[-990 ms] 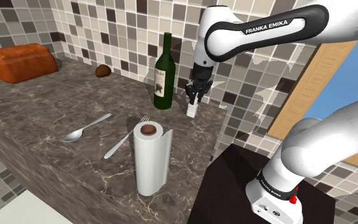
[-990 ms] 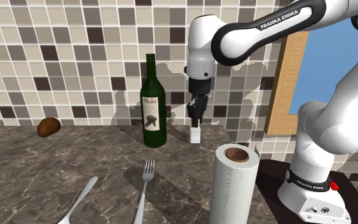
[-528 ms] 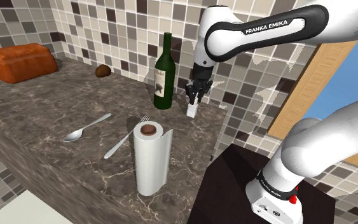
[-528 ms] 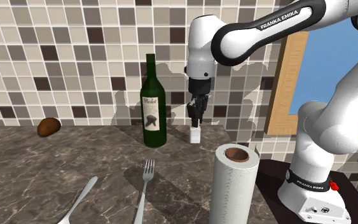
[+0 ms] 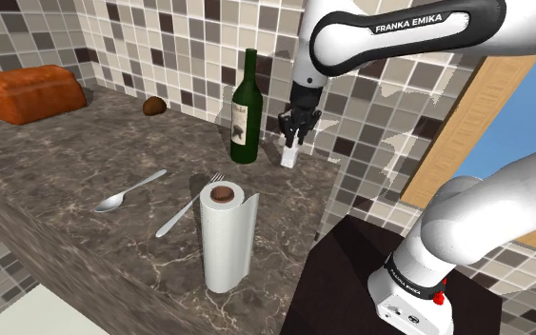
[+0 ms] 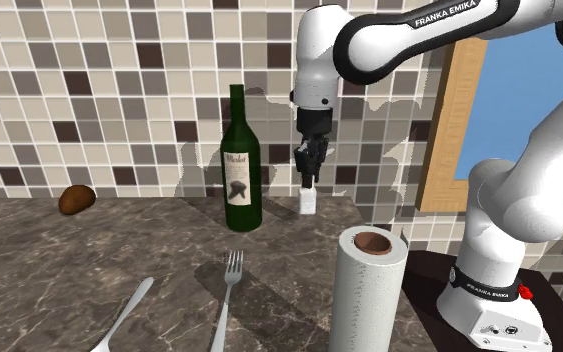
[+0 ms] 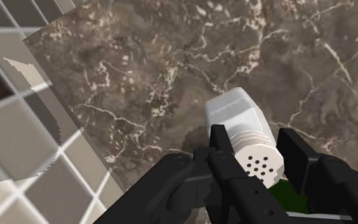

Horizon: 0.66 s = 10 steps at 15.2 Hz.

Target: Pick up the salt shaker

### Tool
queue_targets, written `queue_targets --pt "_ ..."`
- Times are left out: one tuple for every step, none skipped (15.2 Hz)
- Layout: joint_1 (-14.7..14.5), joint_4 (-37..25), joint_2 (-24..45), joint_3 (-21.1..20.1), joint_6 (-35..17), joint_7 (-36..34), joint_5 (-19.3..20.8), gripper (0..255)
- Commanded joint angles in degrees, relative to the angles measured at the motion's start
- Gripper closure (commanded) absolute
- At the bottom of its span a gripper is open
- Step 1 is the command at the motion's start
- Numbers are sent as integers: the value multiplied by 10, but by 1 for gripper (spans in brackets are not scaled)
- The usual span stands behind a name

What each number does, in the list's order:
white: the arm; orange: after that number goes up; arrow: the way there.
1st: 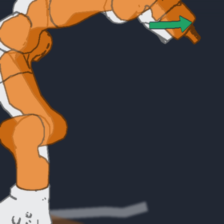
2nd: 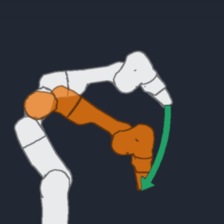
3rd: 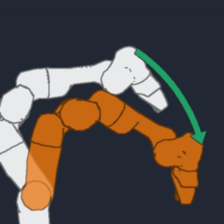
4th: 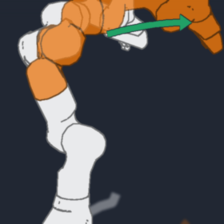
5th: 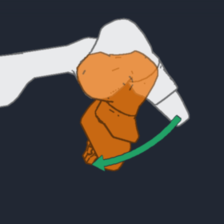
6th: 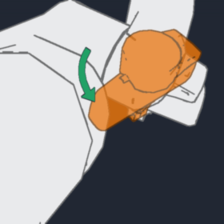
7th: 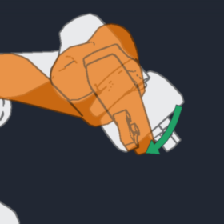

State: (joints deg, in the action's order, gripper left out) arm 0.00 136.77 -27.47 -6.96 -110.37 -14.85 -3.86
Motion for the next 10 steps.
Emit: queue_targets --pt "0 -16 -2 1 18 -1 0 255" --pt "0 -23 -3 1 26 -1 1 255" --pt "0 -30 -4 1 34 -1 1 255" --pt "1 -37 -4 2 42 -1 1 255" --pt "1 -45 -5 2 50 -1 1 255" --pt "1 -52 -5 2 57 -1 2 255" --pt "1 -60 -5 3 65 -1 2 255" --pt "1 -67 -5 3 73 -1 2 255" --pt "1 -68 -5 3 74 -1 2 255" --pt "1 -69 -5 3 74 -1 2 255"
